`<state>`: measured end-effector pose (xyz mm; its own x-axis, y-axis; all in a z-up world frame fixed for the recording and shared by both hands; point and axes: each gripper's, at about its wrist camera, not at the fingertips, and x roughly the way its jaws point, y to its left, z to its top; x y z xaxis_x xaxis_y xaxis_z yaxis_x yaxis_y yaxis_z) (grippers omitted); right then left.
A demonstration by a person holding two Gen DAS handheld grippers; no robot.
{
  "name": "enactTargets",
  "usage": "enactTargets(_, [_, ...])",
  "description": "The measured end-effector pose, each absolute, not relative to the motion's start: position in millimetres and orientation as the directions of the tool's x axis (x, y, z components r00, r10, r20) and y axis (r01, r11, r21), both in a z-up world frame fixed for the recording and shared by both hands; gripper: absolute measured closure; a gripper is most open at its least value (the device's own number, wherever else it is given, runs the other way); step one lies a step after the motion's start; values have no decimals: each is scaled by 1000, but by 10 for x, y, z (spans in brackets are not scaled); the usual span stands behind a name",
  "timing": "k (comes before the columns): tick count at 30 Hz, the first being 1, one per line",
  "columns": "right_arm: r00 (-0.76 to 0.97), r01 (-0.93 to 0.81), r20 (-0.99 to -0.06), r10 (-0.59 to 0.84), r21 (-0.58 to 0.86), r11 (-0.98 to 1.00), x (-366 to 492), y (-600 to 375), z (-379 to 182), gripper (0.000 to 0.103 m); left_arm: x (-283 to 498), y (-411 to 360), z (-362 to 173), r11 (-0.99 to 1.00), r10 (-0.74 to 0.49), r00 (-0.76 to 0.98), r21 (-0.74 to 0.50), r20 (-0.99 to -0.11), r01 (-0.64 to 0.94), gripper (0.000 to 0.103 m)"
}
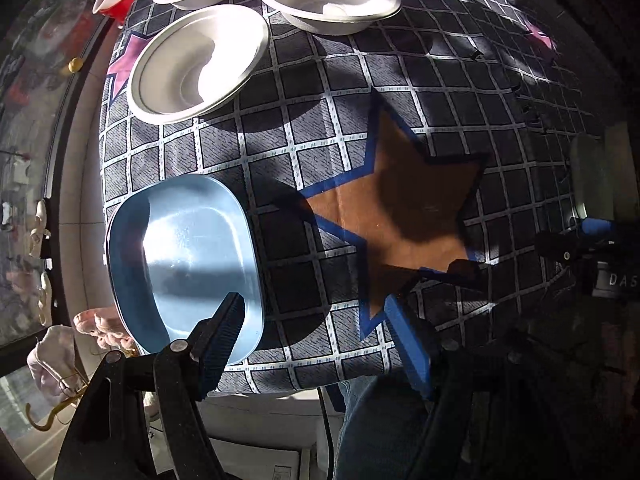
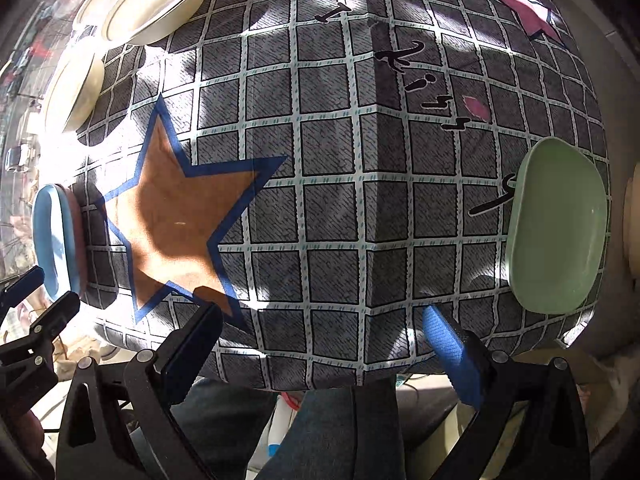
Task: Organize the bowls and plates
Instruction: 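Lower the light-blue plate onto the pink plate and open both grippers, then move both grippers to the pale-green plate and close on its rim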
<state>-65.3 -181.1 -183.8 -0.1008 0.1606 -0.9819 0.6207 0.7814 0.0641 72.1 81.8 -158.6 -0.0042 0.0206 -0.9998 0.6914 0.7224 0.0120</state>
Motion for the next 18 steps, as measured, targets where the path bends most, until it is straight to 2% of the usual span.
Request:
enactTargets(9, [-64, 731, -996, 70, 1, 682, -1215, -2742, -1676, 2, 515, 186, -1538, 616, 49, -12, 21, -999, 788, 27])
enactTargets(18, [-75, 832, -995, 64, -27, 555, -1835, -3492, -1772, 2, 341, -483, -1477, 501, 61, -18, 15, -998, 865, 27])
